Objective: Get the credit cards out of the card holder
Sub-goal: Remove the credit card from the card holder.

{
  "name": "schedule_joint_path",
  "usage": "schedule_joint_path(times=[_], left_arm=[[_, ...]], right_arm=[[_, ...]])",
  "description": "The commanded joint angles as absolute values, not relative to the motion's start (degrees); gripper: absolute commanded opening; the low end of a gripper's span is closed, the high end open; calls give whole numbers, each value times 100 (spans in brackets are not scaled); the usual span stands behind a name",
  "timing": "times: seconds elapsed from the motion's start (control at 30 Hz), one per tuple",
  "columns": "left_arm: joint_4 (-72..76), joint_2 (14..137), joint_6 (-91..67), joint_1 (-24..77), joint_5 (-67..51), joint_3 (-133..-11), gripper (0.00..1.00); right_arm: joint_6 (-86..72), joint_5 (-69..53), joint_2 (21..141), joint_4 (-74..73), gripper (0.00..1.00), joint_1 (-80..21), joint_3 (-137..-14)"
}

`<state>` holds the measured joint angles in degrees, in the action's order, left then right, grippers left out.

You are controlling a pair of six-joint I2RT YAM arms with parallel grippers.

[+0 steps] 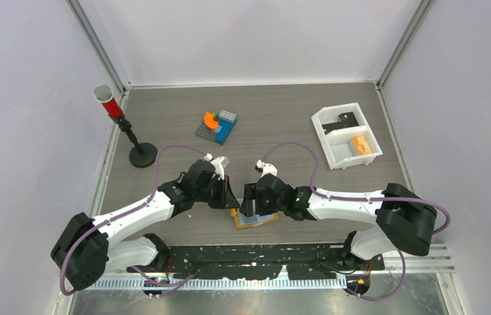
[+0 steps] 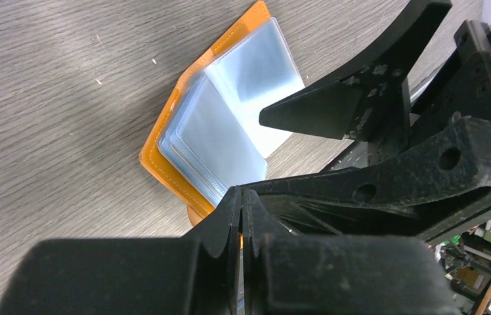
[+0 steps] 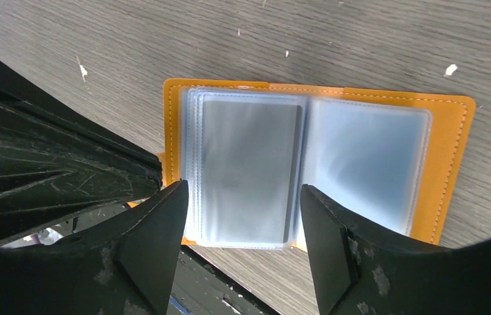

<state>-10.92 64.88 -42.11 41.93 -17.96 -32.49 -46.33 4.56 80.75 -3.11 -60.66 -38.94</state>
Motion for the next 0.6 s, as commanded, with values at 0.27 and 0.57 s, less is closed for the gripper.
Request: schedule_joint_path(times=[0.27,0.57], left_arm=[[-594,6289,-4617,4201,-1786,-3332,0],[-665,6234,-4646,4201,-1648,-3268,0]], right_arm=[[-4749,218,7987,681,70,-6108,-3631],[-4833,547,8061,353,57,-6104,-3650]])
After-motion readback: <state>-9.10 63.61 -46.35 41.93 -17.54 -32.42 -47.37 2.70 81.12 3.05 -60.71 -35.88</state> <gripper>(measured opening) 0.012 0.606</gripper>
